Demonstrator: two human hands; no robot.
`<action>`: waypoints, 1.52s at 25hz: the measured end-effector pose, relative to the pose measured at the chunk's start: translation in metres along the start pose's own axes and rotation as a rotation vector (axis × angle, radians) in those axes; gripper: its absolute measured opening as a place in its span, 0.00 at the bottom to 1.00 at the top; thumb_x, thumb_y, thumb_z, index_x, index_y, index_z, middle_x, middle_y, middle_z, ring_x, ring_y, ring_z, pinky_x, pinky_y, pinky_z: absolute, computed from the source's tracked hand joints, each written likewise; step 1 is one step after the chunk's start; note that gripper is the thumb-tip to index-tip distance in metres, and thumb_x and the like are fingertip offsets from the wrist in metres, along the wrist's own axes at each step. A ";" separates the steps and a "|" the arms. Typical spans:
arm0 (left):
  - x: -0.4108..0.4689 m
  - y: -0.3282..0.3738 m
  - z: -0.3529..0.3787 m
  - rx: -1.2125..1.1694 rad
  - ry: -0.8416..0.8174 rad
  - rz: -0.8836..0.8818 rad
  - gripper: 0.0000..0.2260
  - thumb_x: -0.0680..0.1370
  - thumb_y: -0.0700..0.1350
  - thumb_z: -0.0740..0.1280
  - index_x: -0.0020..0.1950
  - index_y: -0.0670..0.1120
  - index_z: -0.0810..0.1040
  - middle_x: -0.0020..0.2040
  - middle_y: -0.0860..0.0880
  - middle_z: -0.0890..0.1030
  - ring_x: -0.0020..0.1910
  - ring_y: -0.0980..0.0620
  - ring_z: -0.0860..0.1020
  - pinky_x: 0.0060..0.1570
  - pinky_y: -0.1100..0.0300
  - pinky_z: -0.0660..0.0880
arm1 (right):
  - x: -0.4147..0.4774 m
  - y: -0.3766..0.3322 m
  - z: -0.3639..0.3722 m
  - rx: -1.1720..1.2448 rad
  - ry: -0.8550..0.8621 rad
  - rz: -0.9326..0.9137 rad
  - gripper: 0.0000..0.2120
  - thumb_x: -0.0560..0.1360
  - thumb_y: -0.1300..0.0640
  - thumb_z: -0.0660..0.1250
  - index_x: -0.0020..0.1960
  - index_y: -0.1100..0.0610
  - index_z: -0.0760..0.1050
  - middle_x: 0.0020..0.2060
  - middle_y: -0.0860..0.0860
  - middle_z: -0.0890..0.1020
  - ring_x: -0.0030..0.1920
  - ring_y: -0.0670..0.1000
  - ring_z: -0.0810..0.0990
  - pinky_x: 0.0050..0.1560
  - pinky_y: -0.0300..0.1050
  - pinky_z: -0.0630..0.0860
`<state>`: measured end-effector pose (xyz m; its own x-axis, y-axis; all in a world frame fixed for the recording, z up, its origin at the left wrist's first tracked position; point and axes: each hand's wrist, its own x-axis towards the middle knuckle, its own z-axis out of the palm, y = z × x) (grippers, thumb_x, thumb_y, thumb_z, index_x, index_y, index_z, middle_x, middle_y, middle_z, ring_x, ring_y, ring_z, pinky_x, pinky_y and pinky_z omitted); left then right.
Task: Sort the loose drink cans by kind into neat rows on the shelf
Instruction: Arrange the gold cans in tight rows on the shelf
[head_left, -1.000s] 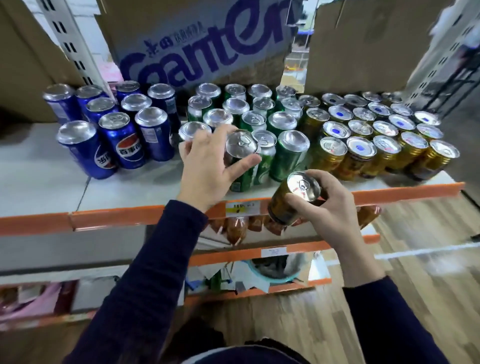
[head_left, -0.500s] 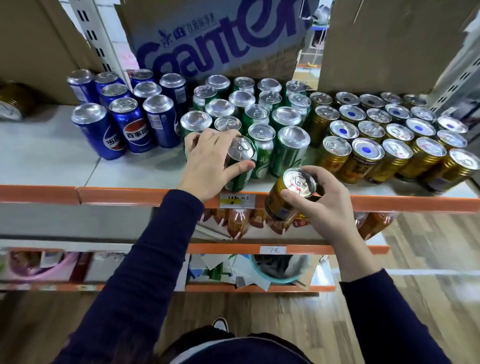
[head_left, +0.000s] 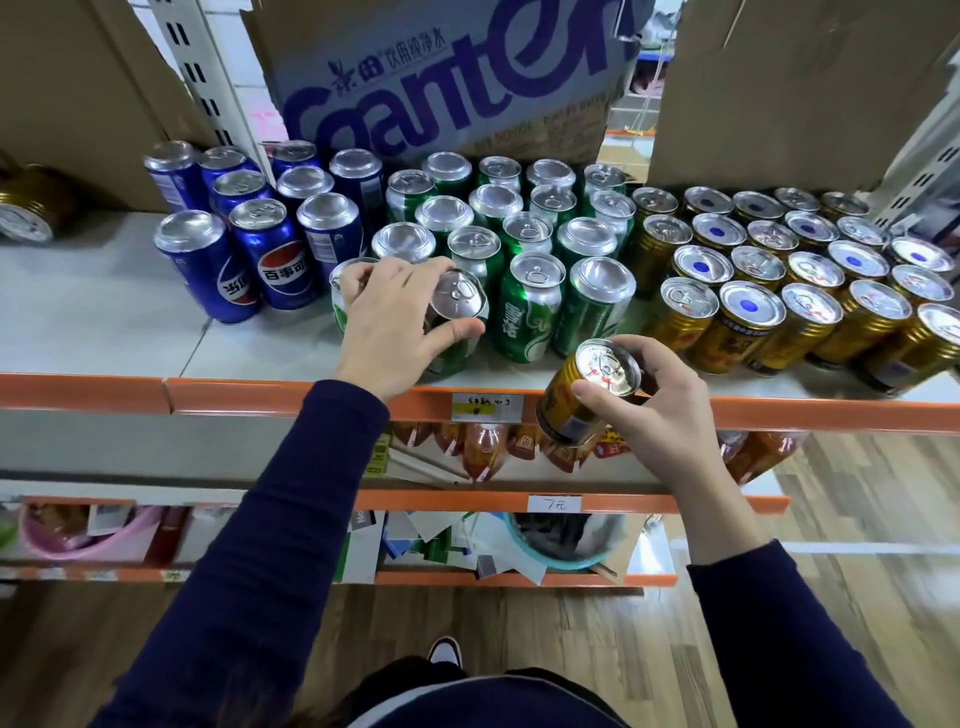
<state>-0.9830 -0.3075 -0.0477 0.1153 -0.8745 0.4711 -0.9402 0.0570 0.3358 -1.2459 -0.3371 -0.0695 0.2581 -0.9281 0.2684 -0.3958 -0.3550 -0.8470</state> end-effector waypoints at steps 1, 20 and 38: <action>0.000 0.003 0.001 -0.006 -0.005 -0.006 0.31 0.73 0.68 0.60 0.65 0.46 0.74 0.45 0.53 0.71 0.53 0.48 0.71 0.57 0.52 0.57 | 0.002 0.000 0.001 -0.001 -0.001 0.000 0.21 0.65 0.46 0.77 0.55 0.46 0.74 0.46 0.37 0.80 0.48 0.35 0.78 0.44 0.28 0.74; 0.004 0.108 0.065 -0.237 0.055 0.384 0.12 0.74 0.39 0.70 0.58 0.39 0.80 0.52 0.44 0.80 0.53 0.45 0.77 0.56 0.54 0.73 | -0.006 0.031 -0.070 -0.041 0.181 0.064 0.22 0.65 0.43 0.75 0.56 0.46 0.74 0.45 0.35 0.80 0.48 0.33 0.77 0.40 0.25 0.71; -0.021 0.135 0.131 -0.036 -0.183 -0.285 0.20 0.74 0.57 0.69 0.56 0.43 0.80 0.50 0.44 0.79 0.50 0.42 0.76 0.49 0.50 0.74 | 0.165 0.019 -0.104 -0.153 -0.119 -0.236 0.25 0.70 0.45 0.74 0.61 0.55 0.72 0.41 0.39 0.77 0.39 0.34 0.76 0.40 0.28 0.71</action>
<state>-1.1547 -0.3440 -0.1188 0.3098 -0.9293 0.2012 -0.8658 -0.1883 0.4636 -1.3026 -0.5091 0.0067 0.4568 -0.8015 0.3859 -0.4386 -0.5803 -0.6862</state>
